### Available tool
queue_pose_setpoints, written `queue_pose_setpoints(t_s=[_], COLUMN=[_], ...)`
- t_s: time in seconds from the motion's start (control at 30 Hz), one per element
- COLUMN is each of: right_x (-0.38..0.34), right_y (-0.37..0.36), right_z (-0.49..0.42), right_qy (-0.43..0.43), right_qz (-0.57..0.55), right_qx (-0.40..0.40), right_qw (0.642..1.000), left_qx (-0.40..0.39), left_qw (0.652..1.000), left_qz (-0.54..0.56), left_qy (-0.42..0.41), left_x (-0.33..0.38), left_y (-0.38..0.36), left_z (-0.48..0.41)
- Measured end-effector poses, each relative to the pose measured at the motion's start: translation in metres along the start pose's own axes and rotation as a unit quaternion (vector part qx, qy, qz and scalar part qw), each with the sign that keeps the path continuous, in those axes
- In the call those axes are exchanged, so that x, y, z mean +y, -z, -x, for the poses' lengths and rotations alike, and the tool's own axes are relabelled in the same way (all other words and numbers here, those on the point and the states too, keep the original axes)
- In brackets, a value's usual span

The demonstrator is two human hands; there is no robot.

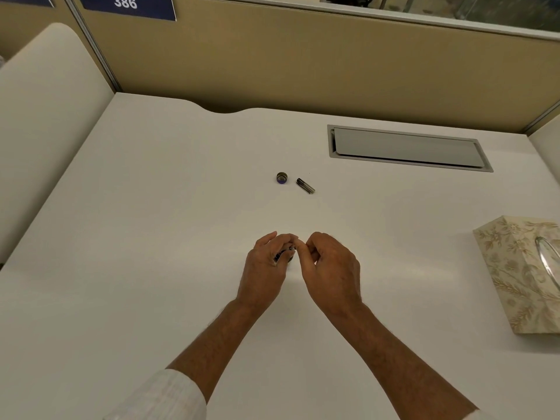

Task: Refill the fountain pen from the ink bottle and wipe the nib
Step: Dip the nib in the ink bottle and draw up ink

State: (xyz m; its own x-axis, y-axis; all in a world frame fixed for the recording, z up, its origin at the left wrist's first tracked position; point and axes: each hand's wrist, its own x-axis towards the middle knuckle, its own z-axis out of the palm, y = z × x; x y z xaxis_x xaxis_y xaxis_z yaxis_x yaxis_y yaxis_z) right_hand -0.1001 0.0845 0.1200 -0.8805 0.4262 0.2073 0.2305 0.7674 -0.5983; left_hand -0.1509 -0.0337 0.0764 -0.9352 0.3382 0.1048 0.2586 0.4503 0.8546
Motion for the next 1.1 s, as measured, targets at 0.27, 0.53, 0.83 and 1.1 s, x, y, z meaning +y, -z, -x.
queue_pose_setpoints(t_s=[0.27,0.53,0.83,1.1], right_x=[0.0013,0.0004,-0.0007,-0.0009], right_y=[0.0021,-0.0022,-0.0036,-0.0020], right_z=[-0.0008,-0.0007,-0.0009,0.0002], right_qy=[0.023,0.031,0.026,0.022], right_qz=[0.013,0.020,0.013,0.013], right_qx=[-0.024,0.002,0.005,0.007], right_qw=[0.999,0.999,1.000,1.000], left_qx=[-0.007,0.009,0.020,0.018], left_qw=[1.000,1.000,1.000,1.000], left_qz=[-0.009,0.007,-0.005,0.000], left_qy=[0.005,0.002,0.003,0.000], left_x=[-0.0036,-0.0032,-0.0012,0.0005], left_y=[0.0003,-0.0016,-0.0020,-0.0023], left_z=[-0.0011,0.0002,0.0005,0.0005])
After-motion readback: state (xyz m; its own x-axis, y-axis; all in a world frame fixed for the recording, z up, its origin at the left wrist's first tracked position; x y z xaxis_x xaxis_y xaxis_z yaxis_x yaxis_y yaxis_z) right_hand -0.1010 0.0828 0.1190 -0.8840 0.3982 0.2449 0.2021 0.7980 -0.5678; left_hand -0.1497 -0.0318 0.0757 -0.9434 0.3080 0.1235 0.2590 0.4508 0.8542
